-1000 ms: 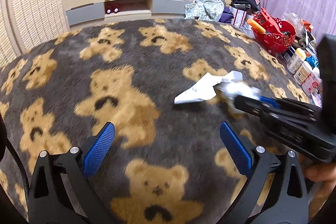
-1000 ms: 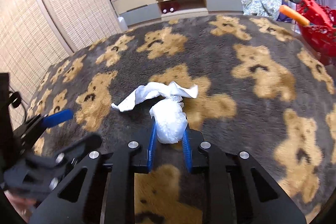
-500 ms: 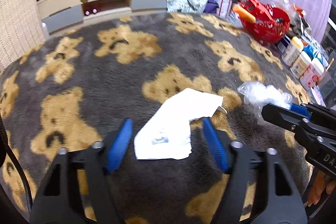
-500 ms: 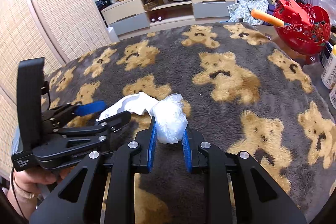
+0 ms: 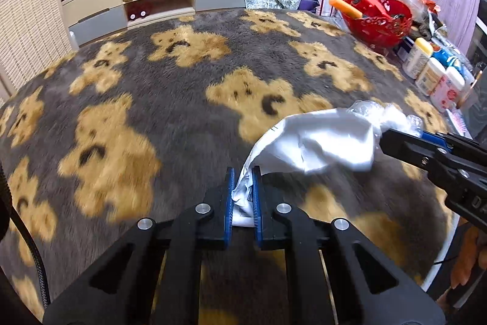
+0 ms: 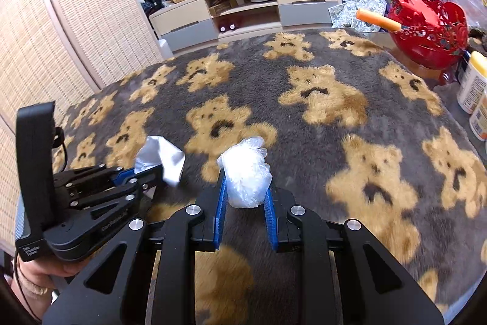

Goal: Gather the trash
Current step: 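Grasp the white paper with the left tool while the right tool grasps the tissue ball, then carry both items over the metal bin and open both tools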

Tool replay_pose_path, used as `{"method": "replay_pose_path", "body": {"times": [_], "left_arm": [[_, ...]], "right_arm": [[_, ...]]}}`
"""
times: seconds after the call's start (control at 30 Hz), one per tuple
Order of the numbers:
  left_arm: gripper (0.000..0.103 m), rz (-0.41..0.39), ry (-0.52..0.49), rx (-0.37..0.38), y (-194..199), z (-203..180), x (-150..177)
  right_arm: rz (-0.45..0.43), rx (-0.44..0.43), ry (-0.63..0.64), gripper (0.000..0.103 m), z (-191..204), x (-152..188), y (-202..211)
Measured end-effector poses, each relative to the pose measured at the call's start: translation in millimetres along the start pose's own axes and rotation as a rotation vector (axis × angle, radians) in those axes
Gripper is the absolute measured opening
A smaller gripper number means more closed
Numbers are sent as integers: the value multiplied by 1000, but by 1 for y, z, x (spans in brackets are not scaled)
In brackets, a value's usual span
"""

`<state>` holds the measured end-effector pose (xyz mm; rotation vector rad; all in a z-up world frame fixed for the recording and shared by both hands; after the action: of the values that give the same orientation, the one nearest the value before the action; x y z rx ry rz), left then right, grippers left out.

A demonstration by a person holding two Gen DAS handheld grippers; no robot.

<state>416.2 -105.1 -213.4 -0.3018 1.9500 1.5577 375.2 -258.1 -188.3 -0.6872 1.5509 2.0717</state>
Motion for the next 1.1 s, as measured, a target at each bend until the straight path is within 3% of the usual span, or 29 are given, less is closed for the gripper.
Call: {"method": "replay_pose_path", "body": {"times": [0.4, 0.6, 0.83, 1.0, 1.1], "left_arm": [[10, -120, 22, -12, 145, -34, 58], [10, -175, 69, 24, 202, -51, 97], [10, -172, 74, 48, 234, -69, 162], [10, -117, 89, 48, 226, -72, 210], [10, -62, 114, 46, 209, -70, 239]], "right_arm": [[-57, 8, 80, 24, 30, 37, 112], [-73, 44, 110, 24, 33, 72, 167], [-68, 46, 114, 24, 38, 128, 205], [-61, 36, 87, 24, 39, 166, 210], [-56, -25, 57, 24, 42, 188, 204]]}}
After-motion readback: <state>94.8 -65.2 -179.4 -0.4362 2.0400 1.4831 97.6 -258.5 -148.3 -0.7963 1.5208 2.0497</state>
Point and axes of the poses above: each gripper's, at about its wrist camera, not at the fingertips, and y roughly against the way its jaws point, z to its left, x to its underside, the point moved 4 cm from there along -y, roughly the way its jaws point, and after that the axes turned 3 degrees about y, right-handed, at the moved point
